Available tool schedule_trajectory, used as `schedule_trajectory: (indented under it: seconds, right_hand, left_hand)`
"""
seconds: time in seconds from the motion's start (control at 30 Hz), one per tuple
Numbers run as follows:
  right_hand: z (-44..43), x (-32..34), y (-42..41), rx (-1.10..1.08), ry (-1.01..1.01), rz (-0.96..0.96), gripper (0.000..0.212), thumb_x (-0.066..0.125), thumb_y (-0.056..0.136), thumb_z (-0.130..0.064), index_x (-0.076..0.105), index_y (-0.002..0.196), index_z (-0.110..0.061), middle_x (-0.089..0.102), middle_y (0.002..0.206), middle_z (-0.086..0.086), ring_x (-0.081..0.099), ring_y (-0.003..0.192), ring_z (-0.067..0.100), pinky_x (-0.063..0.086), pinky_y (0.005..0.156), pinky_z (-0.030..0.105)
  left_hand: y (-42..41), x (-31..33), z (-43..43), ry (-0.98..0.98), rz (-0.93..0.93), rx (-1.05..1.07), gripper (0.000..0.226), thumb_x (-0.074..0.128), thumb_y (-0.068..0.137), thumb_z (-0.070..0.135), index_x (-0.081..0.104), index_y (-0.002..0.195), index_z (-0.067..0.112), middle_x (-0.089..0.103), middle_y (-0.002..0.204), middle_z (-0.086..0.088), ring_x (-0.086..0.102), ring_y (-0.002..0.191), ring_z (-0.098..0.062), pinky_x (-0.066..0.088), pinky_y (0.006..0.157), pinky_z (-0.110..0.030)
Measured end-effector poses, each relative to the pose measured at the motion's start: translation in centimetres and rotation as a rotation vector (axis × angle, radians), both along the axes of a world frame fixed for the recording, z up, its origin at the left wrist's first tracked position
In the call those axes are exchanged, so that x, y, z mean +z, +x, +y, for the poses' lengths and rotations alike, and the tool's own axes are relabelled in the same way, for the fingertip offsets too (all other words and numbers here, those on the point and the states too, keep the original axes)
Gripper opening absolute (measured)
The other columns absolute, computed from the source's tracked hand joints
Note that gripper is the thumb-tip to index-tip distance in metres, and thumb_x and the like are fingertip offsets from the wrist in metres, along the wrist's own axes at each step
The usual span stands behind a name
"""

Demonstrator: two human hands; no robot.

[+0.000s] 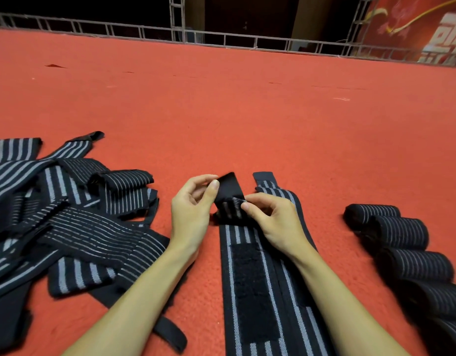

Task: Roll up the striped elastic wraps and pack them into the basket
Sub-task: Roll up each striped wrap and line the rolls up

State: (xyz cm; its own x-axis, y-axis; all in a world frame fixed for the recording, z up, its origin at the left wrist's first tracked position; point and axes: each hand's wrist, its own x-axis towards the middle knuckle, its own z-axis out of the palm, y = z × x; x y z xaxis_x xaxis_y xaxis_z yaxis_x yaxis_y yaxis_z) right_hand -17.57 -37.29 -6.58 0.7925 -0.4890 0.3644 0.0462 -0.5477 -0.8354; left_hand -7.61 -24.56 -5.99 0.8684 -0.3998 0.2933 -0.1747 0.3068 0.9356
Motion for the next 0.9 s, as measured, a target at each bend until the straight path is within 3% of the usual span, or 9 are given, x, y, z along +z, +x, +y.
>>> schedule_trajectory:
  seconds: [0.1,0.2,0.33,0.4,0.5,0.6,0.7,0.8,0.9]
  right_hand:
    - [0.3,0.1,0.0,-0.123,-0.013,-0.067,0.013,0.065,0.090,-0.011,0.072,0.095,-0.022,0.070,0.086,-0.021,0.065,0.085,-0.007,0.044,0.077,0.007]
    - [-0.3,0.9,0.6,-0.213,-0.075,-0.050,0.011,0.066,0.089,-0.014,0.073,0.097,-0.018,0.070,0.090,-0.017,0.063,0.083,-0.006,0.041,0.076,0.005]
    - [-2.0,3.0,3.0,-0.244,-0.183,0.086,0.009,0.069,0.086,-0.014,0.076,0.092,-0.014,0.074,0.091,-0.004,0.062,0.077,0.000,0.038,0.071,0.002]
    - [-2.8,3.6,4.8,-0.298,-0.169,0.142,0.008,0.068,0.087,-0.016,0.075,0.090,-0.014,0.074,0.090,-0.003,0.062,0.080,0.003,0.039,0.068,0.005]
    - [-4.3,2.9,7.3,-0.395,-0.146,0.257,0.011,0.067,0.088,-0.023,0.075,0.091,-0.017,0.075,0.095,0.001,0.066,0.095,0.016,0.045,0.085,0.024]
    - [-5.1,1.8,8.5,-0.377,-0.191,0.483,0.015,0.065,0.088,-0.030,0.074,0.094,-0.020,0.074,0.100,0.004,0.062,0.106,0.024,0.043,0.098,0.039]
    - [-5.5,2.0,7.9,-0.398,-0.207,0.461,0.016,0.063,0.089,-0.032,0.074,0.092,-0.021,0.074,0.100,0.003,0.062,0.106,0.024,0.043,0.099,0.040]
    - [-6.9,2.6,5.8,-0.458,-0.169,0.432,0.019,0.061,0.087,-0.030,0.073,0.094,-0.018,0.073,0.102,0.007,0.063,0.106,0.027,0.048,0.093,0.036]
    - [-8.7,2.7,2.9,-0.515,-0.150,0.529,0.024,0.060,0.087,-0.036,0.070,0.091,-0.015,0.070,0.104,0.013,0.061,0.106,0.031,0.048,0.086,0.035]
  left_hand:
    - [0.2,-0.4,-0.4,0.039,0.079,-0.091,0.025,0.051,0.097,0.021,0.055,0.121,0.021,0.073,0.089,0.007,0.068,0.088,-0.008,0.052,0.078,-0.025]
    - [0.1,-0.7,-0.6,0.137,0.054,-0.120,0.038,0.051,0.097,0.015,0.042,0.134,0.019,0.068,0.106,0.005,0.063,0.103,-0.009,0.048,0.095,-0.030]
    - [0.1,-0.9,-0.6,0.235,-0.060,-0.075,0.043,0.059,0.092,0.011,0.042,0.129,0.023,0.053,0.122,0.001,0.052,0.107,-0.001,0.043,0.091,-0.015]
    - [0.3,-1.1,-0.5,0.273,-0.173,-0.030,0.040,0.062,0.089,0.012,0.047,0.124,0.026,0.048,0.123,0.007,0.047,0.112,0.002,0.039,0.097,-0.018]
    - [0.3,-1.1,-0.3,0.352,-0.340,-0.063,0.031,0.056,0.081,0.028,0.057,0.112,0.032,0.046,0.119,0.017,0.039,0.120,0.000,0.031,0.104,-0.017]
    - [0.2,-1.2,-0.5,0.473,-0.448,-0.182,0.031,0.053,0.081,0.033,0.064,0.109,0.031,0.053,0.119,0.020,0.041,0.121,0.000,0.030,0.108,-0.029]
    - [0.3,-1.6,-0.7,0.634,-0.574,-0.258,0.030,0.054,0.085,0.030,0.064,0.114,0.029,0.057,0.117,0.020,0.047,0.117,-0.002,0.031,0.109,-0.038]
    - [0.2,-1.7,-0.9,0.762,-0.660,-0.246,0.029,0.054,0.092,0.026,0.061,0.120,0.032,0.054,0.123,0.021,0.042,0.121,-0.001,0.027,0.110,-0.032]
    - [-0.4,-1.4,-1.0,0.867,-0.724,-0.230,0.032,0.050,0.093,0.028,0.059,0.123,0.032,0.051,0.130,0.021,0.037,0.126,0.000,0.022,0.107,-0.025]
